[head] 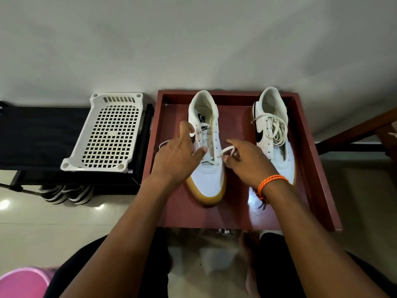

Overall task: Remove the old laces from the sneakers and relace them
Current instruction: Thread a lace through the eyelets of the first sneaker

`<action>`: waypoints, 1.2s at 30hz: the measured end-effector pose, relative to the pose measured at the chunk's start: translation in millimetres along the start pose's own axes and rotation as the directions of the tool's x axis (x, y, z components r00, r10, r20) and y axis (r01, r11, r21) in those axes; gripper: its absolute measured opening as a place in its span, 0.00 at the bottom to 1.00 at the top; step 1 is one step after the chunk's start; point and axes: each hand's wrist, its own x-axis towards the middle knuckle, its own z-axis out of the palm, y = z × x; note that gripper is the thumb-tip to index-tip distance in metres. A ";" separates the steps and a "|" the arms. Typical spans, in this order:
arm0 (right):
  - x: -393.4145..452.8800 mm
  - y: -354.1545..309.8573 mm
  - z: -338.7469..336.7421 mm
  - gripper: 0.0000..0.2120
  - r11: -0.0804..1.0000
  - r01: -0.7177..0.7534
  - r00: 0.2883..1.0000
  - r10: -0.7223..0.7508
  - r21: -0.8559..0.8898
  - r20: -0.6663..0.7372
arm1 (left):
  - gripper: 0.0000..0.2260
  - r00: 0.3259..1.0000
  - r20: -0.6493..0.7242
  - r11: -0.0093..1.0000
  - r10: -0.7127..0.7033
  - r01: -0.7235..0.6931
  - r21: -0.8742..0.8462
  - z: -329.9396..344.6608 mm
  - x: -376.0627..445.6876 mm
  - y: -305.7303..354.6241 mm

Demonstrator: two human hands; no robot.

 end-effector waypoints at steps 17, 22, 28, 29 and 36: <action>-5.9 -39.9 19.7 0.04 0.889 0.440 0.861 -0.378 0.127 -0.341 | 0.10 0.993 0.020 0.638 0.113 -0.057 -0.768 -27.3 -0.2 17.9; -2.7 -37.8 -1.9 0.05 0.852 0.465 0.748 -0.232 0.243 -0.621 | 0.20 0.997 0.067 0.528 0.041 0.035 -0.848 -28.9 -1.4 22.6; 7.5 -16.5 -21.2 0.07 0.652 0.410 0.720 0.197 0.637 -0.665 | 0.14 0.996 -0.069 0.345 -0.059 -0.045 -0.938 -38.7 -0.1 14.9; 8.9 -13.8 -22.3 0.08 0.613 0.408 0.721 0.238 0.677 -0.651 | 0.13 0.991 -0.091 0.285 -0.102 -0.059 -0.957 -41.8 0.2 13.8; 10.3 -15.7 -22.7 0.06 0.420 0.364 0.816 0.288 0.831 -0.502 | 0.11 0.793 -0.356 0.722 -0.494 0.146 -0.677 -41.1 4.4 -9.7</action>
